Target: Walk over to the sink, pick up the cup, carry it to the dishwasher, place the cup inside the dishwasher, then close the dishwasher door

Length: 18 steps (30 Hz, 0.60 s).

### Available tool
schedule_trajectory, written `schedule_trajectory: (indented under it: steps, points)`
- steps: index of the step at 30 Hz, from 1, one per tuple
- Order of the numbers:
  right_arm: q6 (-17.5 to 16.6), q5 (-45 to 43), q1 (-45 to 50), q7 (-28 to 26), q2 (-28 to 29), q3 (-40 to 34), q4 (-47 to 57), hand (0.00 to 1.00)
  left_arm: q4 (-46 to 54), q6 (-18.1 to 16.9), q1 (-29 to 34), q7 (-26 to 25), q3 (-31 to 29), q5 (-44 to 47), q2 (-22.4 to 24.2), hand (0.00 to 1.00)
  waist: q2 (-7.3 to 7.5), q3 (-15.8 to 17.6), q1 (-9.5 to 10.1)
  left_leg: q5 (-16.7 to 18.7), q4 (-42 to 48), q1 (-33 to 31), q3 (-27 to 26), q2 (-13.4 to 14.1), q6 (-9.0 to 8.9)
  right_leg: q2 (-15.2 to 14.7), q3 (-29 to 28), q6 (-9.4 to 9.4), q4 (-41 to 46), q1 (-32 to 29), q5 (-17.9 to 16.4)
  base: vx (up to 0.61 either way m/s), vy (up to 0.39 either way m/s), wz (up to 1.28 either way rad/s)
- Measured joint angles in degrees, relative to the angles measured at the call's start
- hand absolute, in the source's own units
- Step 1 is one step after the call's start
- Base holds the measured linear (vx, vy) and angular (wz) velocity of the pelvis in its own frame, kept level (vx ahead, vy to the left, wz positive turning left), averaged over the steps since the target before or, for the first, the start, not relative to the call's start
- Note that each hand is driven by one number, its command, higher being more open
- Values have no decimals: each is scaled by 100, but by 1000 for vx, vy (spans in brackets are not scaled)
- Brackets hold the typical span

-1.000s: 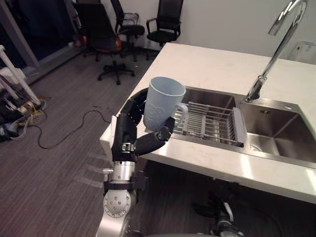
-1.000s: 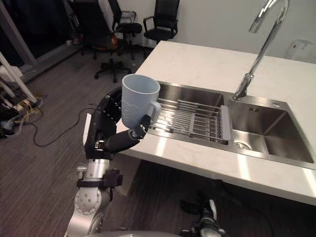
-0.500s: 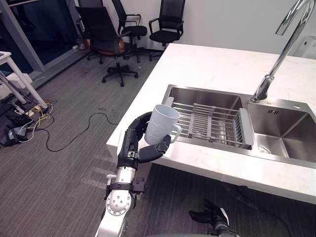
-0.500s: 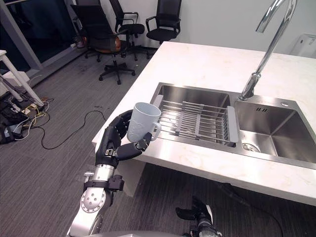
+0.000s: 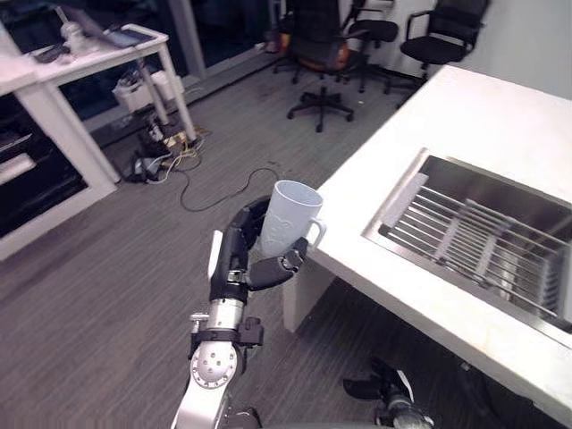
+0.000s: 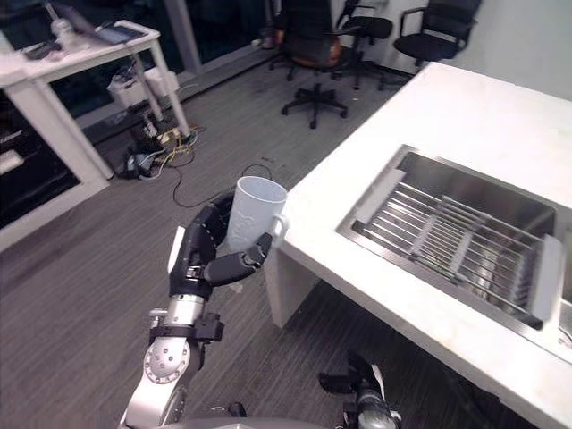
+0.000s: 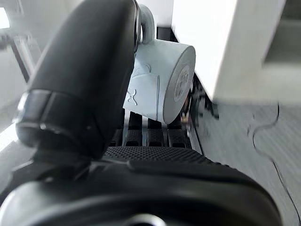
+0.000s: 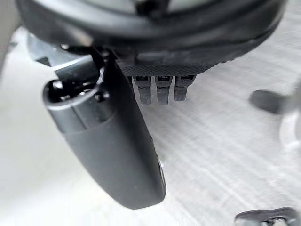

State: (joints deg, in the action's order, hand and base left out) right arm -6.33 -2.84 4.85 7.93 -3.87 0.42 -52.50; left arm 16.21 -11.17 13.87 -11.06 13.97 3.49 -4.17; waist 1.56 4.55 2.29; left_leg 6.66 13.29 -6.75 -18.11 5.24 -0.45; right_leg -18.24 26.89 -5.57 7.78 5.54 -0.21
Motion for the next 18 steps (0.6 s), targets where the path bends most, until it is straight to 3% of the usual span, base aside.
schedule_trajectory:
  steps: [2,3,4,5,6,9,11,12,13,15,17,18]
  points:
    - [0,9,-11,0,-36,2,52,90,7,2,15,26,33,-1,-10,30,-34,36,-17,89,61,53,209,-99,102,-303,-168,80,1057,-268,-34,-17,194,70]
    - [2,13,53,-1,-18,17,112,90,41,2,15,52,81,0,-16,30,23,75,-35,120,60,131,409,-254,166,-496,-584,292,1930,-566,71,61,147,88]
    - [7,20,76,-9,29,33,121,90,65,0,15,47,108,2,-32,30,-24,150,-106,150,73,188,673,-270,229,-289,-1341,343,2584,-944,-320,74,154,96]
    - [8,22,87,-15,57,48,139,90,67,0,13,41,102,5,-35,30,-25,156,-167,147,67,181,810,-269,250,-53,-1656,277,2743,-1057,-602,109,88,105]
    - [8,26,131,-21,86,125,213,90,67,0,9,39,116,30,-35,30,-17,167,-225,127,10,194,1057,-303,284,436,-2177,272,2852,-1268,-1018,82,36,84]
    - [9,20,371,-11,120,228,646,90,64,1,-13,41,352,107,-39,30,28,172,-279,100,-114,317,1578,-547,345,1297,-2941,261,2638,-1693,-1471,149,-13,100]
    - [6,15,498,4,136,259,954,90,69,0,-82,53,559,108,-34,30,68,147,-326,90,-57,324,1932,-730,292,1547,-3207,272,2207,-1776,-1450,176,-91,125]
    - [5,13,574,16,160,332,1167,90,115,0,-150,90,678,107,-37,30,187,106,-310,212,113,254,2154,-967,243,1458,-3279,346,1677,-1737,-1069,182,-115,129]
    - [1,14,579,17,151,351,1234,90,89,2,-197,149,692,105,43,30,119,139,-326,326,264,223,2252,-974,221,1408,-3110,302,1775,-1705,-1139,206,-133,117]
    - [2,12,666,17,80,427,1543,90,148,21,-189,268,878,104,222,30,-174,19,-260,521,663,15,2093,-673,75,1483,-2598,339,1496,-1412,-1150,249,-112,96]
    - [1,18,692,17,88,559,1746,90,174,19,-223,321,910,105,330,30,-172,24,-149,529,710,37,1919,-558,56,1514,-2384,339,1329,-1155,-1150,180,-78,71]
    - [-7,21,701,27,90,626,1919,90,177,18,-252,351,908,109,365,30,-201,25,-155,586,939,-37,1846,-497,-34,1515,-2205,340,1175,-952,-1149,94,-49,76]
